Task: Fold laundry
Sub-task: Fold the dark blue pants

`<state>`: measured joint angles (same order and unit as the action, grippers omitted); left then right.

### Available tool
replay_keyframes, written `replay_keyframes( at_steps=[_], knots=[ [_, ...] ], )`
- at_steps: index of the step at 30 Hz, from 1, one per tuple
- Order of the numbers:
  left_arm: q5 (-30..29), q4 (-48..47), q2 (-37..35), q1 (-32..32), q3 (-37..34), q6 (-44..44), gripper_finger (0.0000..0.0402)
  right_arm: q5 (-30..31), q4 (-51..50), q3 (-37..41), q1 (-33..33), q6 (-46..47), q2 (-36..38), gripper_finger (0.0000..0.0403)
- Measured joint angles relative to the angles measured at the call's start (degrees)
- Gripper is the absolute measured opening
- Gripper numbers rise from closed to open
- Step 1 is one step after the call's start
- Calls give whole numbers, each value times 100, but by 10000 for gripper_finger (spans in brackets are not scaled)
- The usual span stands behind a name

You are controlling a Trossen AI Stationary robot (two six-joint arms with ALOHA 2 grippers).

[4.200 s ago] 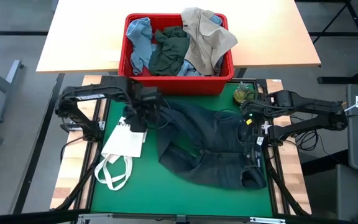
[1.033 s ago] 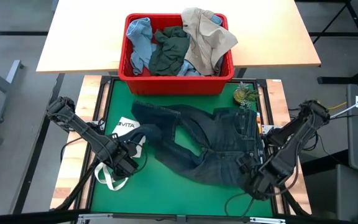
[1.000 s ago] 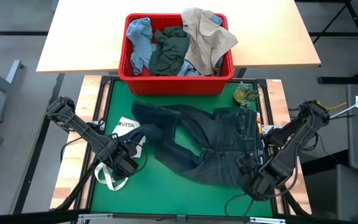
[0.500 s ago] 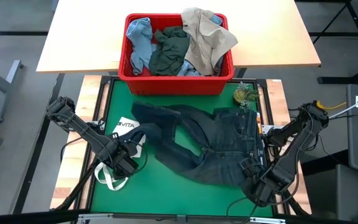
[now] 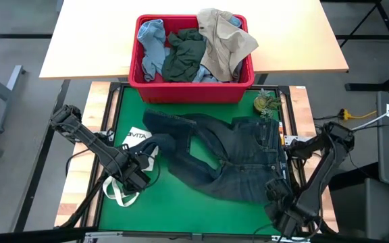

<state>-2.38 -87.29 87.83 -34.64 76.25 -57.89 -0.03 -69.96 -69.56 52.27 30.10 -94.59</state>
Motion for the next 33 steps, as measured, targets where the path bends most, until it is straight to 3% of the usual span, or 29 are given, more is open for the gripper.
replay_keyframes(
  at_steps=[12,22,30,33],
  knots=[
    [-12,103,0,-2,0,0,0,-115,-214,0,63,309,-590,198],
    [-47,102,0,0,0,0,0,-677,-369,0,59,311,-1058,198],
    [-165,103,0,-2,0,0,0,-778,-369,-2,57,309,-1379,197],
    [-170,103,1,-2,0,0,0,-818,-369,-2,57,309,-1413,183]
  ],
)
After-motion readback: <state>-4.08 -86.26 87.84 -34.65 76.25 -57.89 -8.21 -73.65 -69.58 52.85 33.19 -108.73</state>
